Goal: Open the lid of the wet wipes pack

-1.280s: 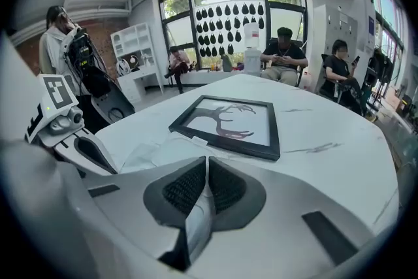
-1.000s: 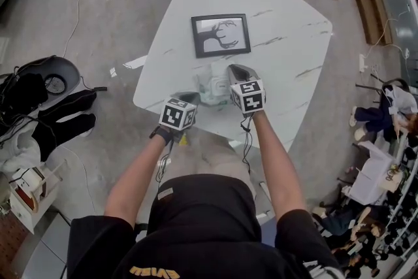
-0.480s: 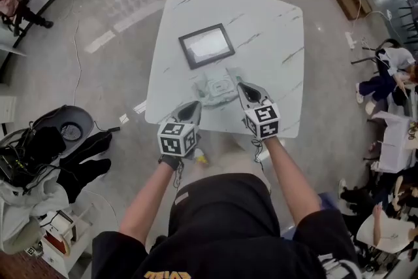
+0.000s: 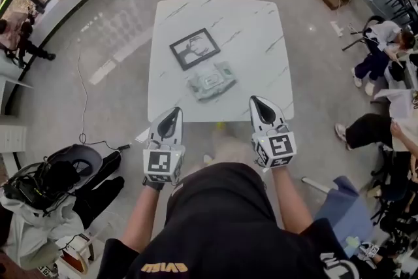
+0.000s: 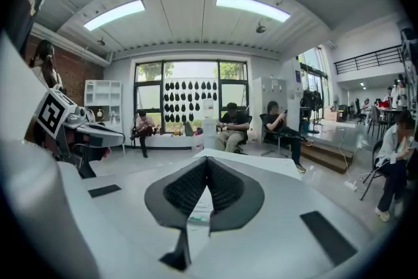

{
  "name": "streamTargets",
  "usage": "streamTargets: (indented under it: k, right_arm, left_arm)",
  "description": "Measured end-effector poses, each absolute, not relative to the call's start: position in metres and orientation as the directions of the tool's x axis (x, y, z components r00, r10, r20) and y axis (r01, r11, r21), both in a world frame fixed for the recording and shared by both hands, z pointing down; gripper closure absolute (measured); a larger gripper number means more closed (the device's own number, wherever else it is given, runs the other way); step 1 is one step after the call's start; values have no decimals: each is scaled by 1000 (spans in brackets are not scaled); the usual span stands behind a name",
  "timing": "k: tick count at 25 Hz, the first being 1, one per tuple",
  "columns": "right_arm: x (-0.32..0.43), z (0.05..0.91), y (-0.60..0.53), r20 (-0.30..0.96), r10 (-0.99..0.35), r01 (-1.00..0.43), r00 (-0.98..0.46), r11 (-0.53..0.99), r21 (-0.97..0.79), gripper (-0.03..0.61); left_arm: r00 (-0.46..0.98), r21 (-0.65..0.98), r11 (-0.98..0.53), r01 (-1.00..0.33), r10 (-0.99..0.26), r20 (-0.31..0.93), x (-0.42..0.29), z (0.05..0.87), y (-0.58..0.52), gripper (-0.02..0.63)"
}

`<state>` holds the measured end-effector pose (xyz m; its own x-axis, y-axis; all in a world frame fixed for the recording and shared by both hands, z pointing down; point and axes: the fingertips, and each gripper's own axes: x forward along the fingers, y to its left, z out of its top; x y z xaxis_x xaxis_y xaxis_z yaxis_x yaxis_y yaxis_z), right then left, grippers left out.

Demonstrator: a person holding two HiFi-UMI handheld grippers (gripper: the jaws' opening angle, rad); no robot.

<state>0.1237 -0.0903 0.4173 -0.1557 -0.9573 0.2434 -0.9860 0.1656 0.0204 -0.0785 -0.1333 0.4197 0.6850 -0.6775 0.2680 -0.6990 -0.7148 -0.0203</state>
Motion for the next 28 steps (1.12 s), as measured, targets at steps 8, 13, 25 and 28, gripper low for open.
streamTargets:
  k: [8,13,25,28]
  right_arm:
    - [124,382,-55,135,-984,-991,-116,124,51,575]
    - [117,371,-42,125,-985,-990,-117,126,60,575]
    - [106,356,-33,114,-982,-980,-153,166,111,575]
    - [100,354,-32,118,-979,-975,-169,184,127,575]
  left_arm:
    - [671,-105,-693,-714,-719,181,-99,378,-108,597]
    - [671,-124,-693,-710,-720,177,-100,368,-92,597]
    - [706,-240,-696,-677,-706,54,-84,331,-68,597]
    - [727,-389,-705,-594,-677,115,-78,336,-57,597]
